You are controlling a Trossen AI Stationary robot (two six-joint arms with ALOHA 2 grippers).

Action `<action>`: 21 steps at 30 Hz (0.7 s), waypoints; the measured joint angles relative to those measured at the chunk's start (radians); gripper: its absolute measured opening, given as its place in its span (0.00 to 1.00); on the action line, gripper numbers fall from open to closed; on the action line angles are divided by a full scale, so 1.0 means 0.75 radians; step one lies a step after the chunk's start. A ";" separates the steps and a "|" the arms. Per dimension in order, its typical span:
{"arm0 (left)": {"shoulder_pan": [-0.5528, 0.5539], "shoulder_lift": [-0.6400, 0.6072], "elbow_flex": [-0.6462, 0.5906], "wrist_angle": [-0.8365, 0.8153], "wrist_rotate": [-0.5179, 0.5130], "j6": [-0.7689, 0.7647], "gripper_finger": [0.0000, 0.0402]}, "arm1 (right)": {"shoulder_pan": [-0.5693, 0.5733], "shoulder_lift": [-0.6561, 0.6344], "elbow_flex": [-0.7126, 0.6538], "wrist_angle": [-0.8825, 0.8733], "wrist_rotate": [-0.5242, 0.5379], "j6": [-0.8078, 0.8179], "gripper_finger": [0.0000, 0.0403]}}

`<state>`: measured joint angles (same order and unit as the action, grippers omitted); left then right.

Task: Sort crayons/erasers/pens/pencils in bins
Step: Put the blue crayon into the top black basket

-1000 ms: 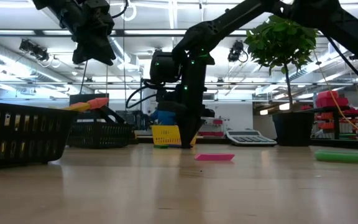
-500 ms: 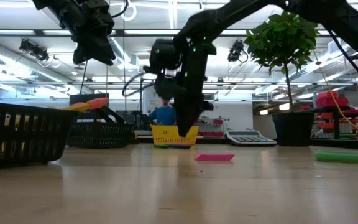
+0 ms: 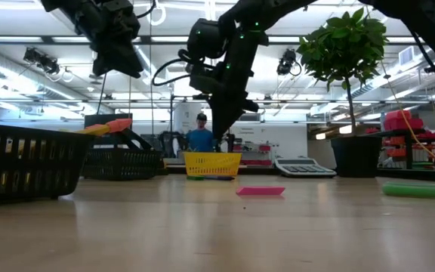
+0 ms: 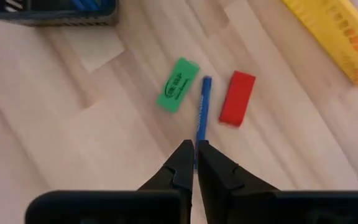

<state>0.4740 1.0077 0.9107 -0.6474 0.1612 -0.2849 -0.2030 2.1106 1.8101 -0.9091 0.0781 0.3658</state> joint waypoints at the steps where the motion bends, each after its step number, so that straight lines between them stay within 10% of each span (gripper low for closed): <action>1: 0.000 0.000 0.000 0.009 0.000 0.023 0.27 | 0.000 -0.017 -0.001 -0.014 -0.009 0.022 0.06; 14: -0.040 0.216 0.001 0.262 0.164 0.176 0.35 | 0.126 -0.474 0.002 -0.016 0.295 0.121 0.06; 21: -0.126 0.511 0.234 0.209 0.151 0.599 0.39 | 0.208 -0.582 0.002 -0.047 0.375 0.146 0.06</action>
<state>0.3796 1.3908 1.0859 -0.4903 0.2747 0.1642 -0.0468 1.6741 1.8114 -0.9446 0.3592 0.4751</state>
